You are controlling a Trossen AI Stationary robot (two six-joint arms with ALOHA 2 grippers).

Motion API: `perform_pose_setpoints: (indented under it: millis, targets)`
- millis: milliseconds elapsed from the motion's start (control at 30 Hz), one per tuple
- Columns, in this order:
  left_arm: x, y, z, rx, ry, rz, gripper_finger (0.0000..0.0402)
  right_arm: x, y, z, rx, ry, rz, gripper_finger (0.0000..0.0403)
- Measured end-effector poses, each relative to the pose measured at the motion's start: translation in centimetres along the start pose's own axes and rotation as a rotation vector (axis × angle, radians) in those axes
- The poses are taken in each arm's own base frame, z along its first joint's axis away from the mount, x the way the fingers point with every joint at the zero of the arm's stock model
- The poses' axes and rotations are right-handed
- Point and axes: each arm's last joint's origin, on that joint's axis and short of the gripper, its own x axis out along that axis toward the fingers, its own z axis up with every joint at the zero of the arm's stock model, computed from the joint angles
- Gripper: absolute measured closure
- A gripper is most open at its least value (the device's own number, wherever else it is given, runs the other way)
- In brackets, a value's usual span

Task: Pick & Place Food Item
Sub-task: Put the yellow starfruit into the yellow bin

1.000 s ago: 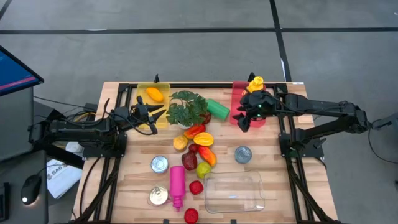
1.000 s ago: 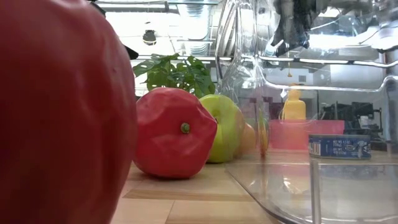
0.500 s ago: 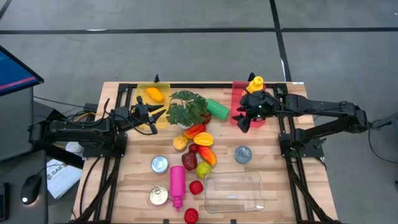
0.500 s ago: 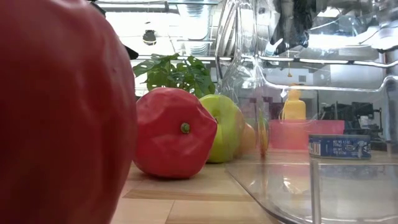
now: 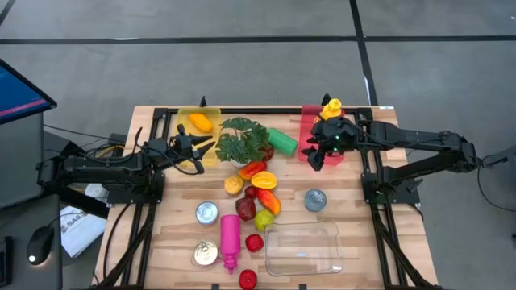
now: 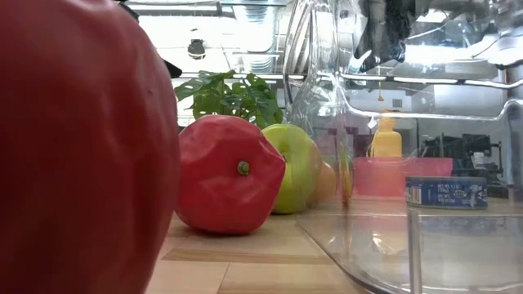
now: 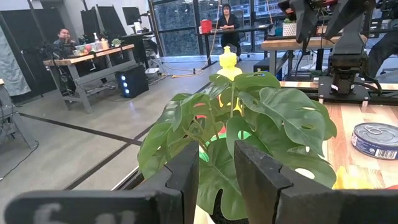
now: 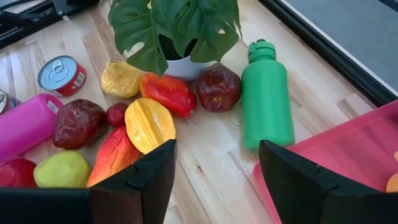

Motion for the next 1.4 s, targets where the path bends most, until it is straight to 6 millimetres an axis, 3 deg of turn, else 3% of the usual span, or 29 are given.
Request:
perform_pose_setpoints:
  millis: [200,367,800,1400]
  targets:
    - [0.00,0.00,0.00,0.000,0.000,0.000,0.0312,0.00,0.01,0.03,0.005,-0.003,0.001,0.0173]
    - [0.00,0.00,0.00,0.000,0.000,0.000,0.0312,0.00,0.01,0.03,0.018,-0.003,0.001,0.0144]
    - [0.00,0.00,0.00,0.000,0.000,0.000,0.0312,0.00,0.05,0.14,0.021,-0.014,0.005,0.0011]
    - [0.00,0.00,0.00,0.000,0.000,0.000,0.0312,-0.01,0.16,0.06,-0.007,0.000,0.033,0.0021]
